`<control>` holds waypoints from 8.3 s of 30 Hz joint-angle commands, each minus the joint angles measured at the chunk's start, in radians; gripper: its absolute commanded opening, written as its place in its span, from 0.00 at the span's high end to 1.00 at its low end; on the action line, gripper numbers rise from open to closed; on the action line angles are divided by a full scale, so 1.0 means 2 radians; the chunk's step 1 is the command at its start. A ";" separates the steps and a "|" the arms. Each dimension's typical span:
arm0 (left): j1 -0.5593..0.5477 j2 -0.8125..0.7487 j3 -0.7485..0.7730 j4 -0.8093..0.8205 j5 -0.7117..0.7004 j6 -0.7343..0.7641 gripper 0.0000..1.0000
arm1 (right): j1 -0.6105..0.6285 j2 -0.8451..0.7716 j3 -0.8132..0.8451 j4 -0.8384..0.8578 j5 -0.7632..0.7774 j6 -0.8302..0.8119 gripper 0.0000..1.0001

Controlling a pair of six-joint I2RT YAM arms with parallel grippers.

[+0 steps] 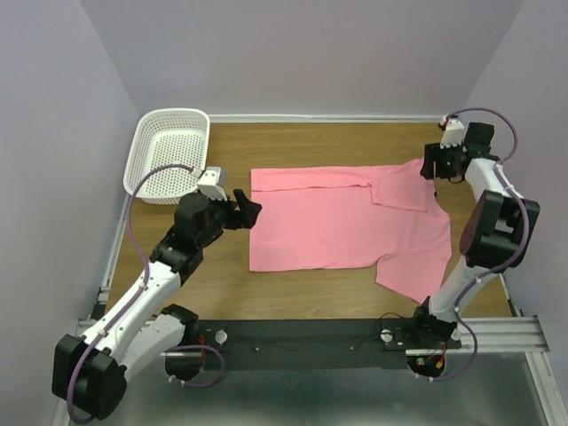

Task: Fold and stack the t-shirts

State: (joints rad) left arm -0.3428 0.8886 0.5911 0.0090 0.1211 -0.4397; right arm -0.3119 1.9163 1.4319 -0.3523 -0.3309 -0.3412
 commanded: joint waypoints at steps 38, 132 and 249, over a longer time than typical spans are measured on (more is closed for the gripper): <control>-0.267 0.048 0.026 -0.120 -0.354 -0.222 0.13 | 0.142 -0.250 -0.243 -0.119 -0.140 -0.189 0.27; 0.136 -0.006 -0.062 -0.098 0.017 -0.187 0.46 | 0.384 -0.446 -0.416 -0.179 -0.058 -0.402 0.46; 0.093 0.238 0.015 0.032 -0.057 -0.181 1.00 | 0.272 -0.462 -0.284 -0.250 0.019 -0.360 0.99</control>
State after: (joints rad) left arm -0.1528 1.3506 0.5812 0.0788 0.0044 -0.8089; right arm 0.2737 0.9619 0.8085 -0.9047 -0.2451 -1.0801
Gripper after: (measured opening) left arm 0.007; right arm 0.010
